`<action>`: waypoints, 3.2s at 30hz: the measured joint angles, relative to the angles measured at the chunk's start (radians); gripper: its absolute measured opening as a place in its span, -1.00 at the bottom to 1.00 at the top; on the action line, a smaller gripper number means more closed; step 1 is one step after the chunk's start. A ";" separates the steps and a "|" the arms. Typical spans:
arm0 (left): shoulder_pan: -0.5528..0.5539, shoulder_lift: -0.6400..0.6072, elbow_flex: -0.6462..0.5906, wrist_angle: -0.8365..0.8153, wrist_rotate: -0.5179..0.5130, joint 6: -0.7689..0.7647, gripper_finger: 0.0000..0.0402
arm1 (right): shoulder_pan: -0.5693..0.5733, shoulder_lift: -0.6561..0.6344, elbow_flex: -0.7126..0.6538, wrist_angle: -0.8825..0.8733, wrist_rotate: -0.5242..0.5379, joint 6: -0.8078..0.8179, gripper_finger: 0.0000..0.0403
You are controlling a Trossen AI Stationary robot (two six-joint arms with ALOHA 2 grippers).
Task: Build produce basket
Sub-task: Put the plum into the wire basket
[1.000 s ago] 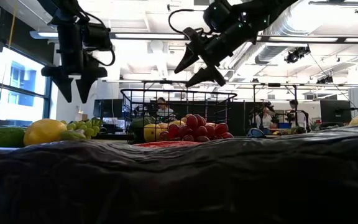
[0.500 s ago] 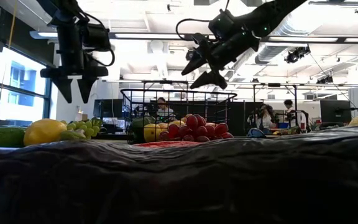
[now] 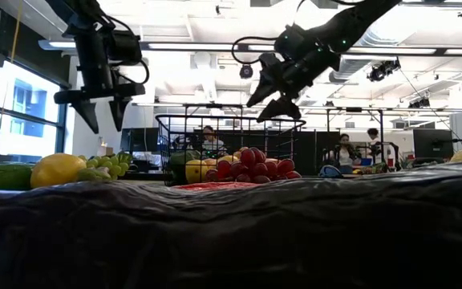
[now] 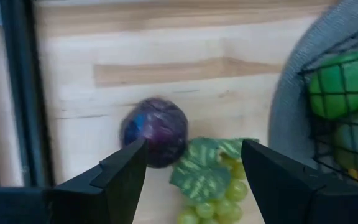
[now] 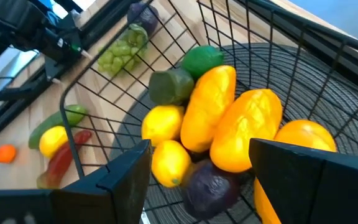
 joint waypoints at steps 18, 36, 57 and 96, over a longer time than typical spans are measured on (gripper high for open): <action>-0.019 0.095 0.000 -0.006 -0.086 -0.124 0.25 | -0.007 0.000 0.000 -0.011 0.000 -0.041 0.24; -0.005 0.252 0.000 -0.001 -0.088 -0.149 0.25 | -0.007 0.000 0.000 -0.011 0.000 -0.046 0.24; -0.033 0.381 0.008 -0.004 -0.192 -0.115 0.25 | -0.007 0.000 0.000 -0.011 0.001 -0.022 0.24; -0.036 0.299 -0.006 -0.005 -0.207 -0.034 -0.34 | -0.006 0.000 0.000 -0.033 0.002 -0.015 0.24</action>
